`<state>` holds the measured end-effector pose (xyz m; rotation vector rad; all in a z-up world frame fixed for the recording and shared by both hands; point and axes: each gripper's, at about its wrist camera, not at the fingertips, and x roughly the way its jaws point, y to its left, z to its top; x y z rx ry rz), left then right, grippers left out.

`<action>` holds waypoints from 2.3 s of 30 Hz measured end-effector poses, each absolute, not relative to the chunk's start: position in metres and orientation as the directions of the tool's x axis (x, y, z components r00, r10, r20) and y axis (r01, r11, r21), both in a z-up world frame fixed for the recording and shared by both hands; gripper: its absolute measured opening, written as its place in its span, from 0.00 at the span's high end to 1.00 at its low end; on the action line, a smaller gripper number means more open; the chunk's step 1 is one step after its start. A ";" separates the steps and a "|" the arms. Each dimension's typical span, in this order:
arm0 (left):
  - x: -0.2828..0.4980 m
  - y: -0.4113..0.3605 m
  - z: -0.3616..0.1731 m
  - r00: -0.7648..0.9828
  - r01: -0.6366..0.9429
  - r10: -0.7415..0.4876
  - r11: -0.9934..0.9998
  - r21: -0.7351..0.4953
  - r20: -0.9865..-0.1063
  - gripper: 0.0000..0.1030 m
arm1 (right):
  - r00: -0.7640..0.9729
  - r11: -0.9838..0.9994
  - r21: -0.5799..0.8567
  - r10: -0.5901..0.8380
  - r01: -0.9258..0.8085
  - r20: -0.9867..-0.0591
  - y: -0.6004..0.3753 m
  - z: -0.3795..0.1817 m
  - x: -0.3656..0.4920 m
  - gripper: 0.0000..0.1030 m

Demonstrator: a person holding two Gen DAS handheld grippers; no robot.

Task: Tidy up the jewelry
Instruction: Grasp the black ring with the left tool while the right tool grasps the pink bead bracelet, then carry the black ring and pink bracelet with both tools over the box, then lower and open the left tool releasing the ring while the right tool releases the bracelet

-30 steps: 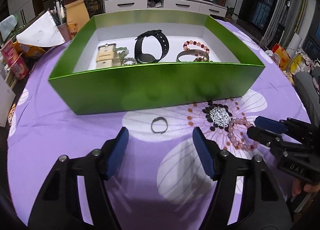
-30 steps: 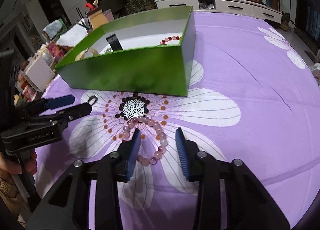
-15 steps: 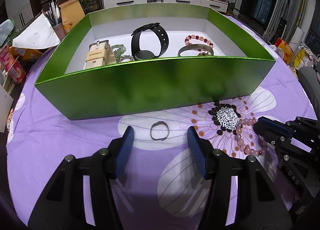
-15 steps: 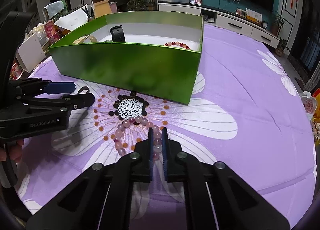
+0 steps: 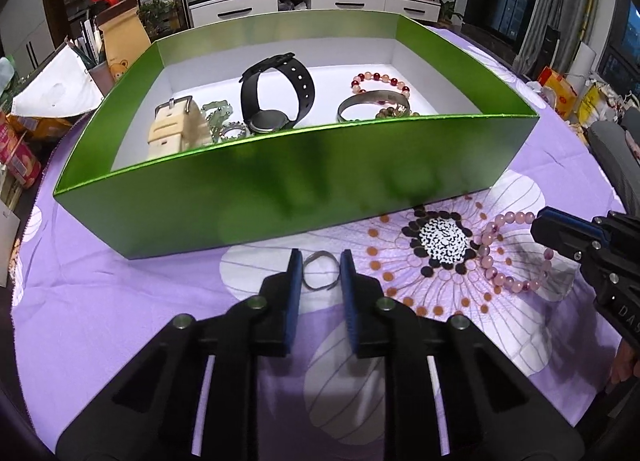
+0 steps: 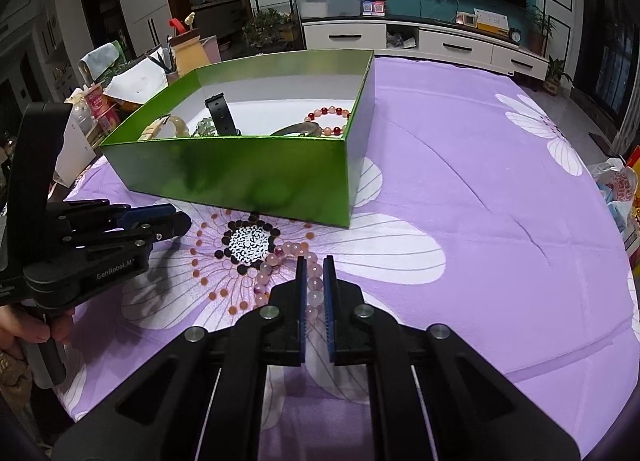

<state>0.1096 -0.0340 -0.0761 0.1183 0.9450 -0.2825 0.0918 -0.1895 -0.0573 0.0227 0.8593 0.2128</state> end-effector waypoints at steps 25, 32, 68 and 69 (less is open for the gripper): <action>0.089 -0.016 -0.048 0.575 0.265 -0.225 0.961 -0.082 -0.787 0.82 | 0.684 0.974 0.097 0.214 -0.205 -0.697 -0.182 -0.027 0.082 0.93; 0.088 -0.013 -0.019 0.609 0.267 -0.222 0.961 -0.067 -0.761 0.82 | 0.726 0.973 0.075 0.214 -0.218 -0.654 -0.181 -0.002 0.082 0.93; 0.230 0.009 0.025 0.629 0.181 -0.214 0.975 -0.126 -0.747 0.82 | 0.737 0.948 0.148 0.312 -0.281 -0.599 -0.161 0.036 0.205 0.93; 0.233 0.010 0.023 0.624 0.178 -0.215 0.975 -0.132 -0.752 0.82 | 0.731 0.947 0.154 0.315 -0.281 -0.605 -0.160 0.034 0.208 0.93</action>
